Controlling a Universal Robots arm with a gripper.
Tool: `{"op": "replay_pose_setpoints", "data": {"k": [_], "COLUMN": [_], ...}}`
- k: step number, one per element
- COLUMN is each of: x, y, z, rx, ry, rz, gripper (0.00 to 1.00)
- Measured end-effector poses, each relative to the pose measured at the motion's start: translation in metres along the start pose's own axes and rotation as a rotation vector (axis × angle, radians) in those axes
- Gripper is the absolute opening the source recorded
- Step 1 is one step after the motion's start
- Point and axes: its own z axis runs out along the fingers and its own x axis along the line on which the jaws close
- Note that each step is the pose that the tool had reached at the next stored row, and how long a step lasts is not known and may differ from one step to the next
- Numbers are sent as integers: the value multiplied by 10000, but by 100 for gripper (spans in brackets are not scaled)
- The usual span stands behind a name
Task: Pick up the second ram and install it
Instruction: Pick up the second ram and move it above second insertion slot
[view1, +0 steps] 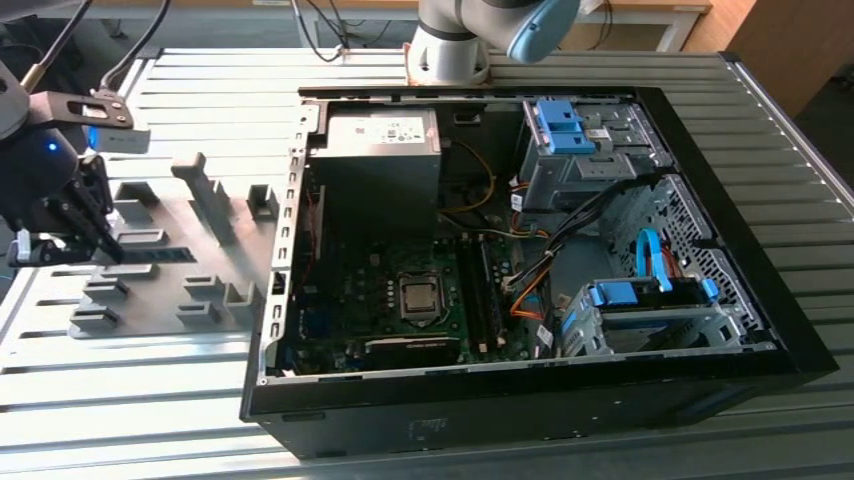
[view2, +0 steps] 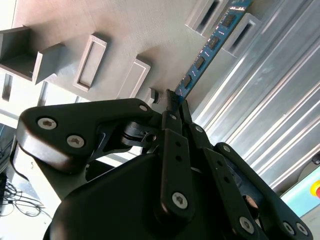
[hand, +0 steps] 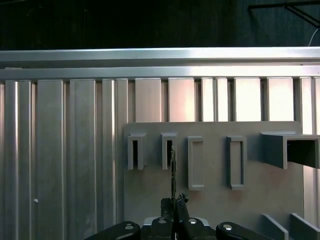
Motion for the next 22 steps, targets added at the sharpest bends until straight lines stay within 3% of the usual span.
{"op": "replay_pose_setpoints", "data": {"k": [22], "x": [-1], "y": [-1], "z": [-249], "rx": [0], "ry": [0], "rz": [0], "gripper": [14]}}
